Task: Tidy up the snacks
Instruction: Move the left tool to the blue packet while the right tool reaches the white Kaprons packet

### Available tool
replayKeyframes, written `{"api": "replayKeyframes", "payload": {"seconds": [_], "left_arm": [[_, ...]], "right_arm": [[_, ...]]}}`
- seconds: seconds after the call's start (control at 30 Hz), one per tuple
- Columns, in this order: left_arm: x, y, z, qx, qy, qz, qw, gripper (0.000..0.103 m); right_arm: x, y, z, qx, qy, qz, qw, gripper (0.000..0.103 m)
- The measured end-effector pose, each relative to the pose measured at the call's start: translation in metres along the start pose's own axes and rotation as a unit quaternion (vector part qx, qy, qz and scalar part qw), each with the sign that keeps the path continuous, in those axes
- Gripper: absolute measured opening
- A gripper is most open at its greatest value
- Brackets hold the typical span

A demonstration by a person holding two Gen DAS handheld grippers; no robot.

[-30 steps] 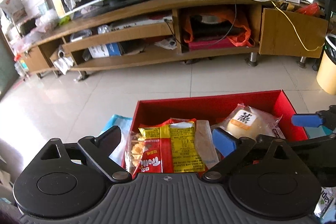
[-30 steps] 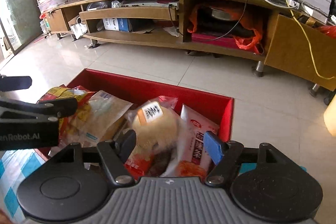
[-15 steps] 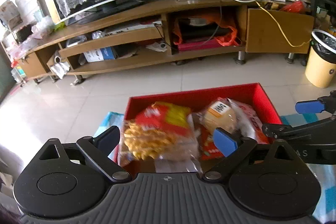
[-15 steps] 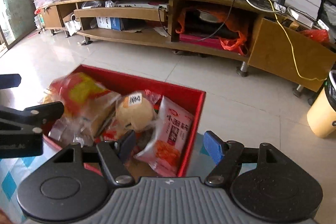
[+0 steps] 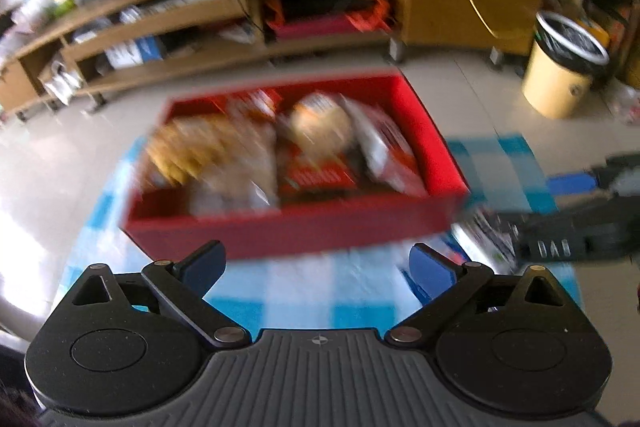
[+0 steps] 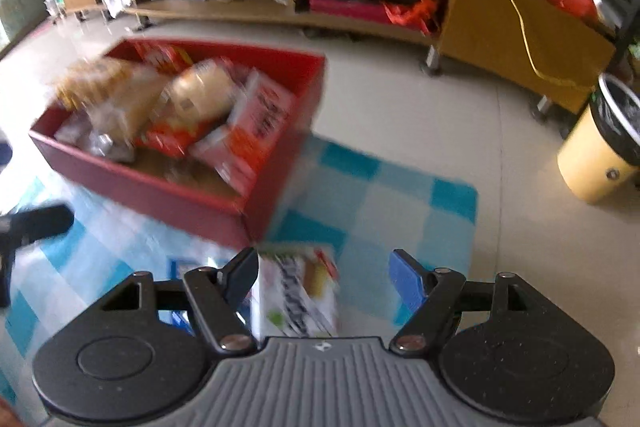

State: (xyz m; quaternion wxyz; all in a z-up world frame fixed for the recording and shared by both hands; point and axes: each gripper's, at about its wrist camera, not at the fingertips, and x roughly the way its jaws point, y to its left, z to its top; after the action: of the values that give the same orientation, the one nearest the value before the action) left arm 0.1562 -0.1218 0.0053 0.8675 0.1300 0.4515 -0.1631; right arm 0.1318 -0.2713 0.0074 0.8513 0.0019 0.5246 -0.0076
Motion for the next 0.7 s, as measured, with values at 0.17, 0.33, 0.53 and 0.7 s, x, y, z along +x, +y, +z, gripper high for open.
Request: {"api": "replayKeyframes", "payload": {"seconds": [0.17,0.33,0.53,0.7], "left_arm": [[0.029,-0.033,-0.018,0.0,0.063,-0.024,0.9977,0.1],[0.058,-0.054,-0.018,-0.048,0.095,-0.027,0.9939,0.099],[0.085,-0.075,-0.012,-0.084,0.116,-0.007,0.9896,0.096],[0.093,-0.081,-0.012,-0.091,0.108,0.015,0.9898,0.094]], "right_arm": [[-0.001,-0.024,-0.006,0.024,0.004,-0.005,1.0,0.072],[-0.001,-0.04,-0.013,0.035,0.007,-0.002,0.999,0.072],[0.007,-0.052,-0.019,0.038,0.014,0.001,0.999,0.072],[0.017,-0.055,-0.018,0.05,0.018,-0.001,0.999,0.072]]}}
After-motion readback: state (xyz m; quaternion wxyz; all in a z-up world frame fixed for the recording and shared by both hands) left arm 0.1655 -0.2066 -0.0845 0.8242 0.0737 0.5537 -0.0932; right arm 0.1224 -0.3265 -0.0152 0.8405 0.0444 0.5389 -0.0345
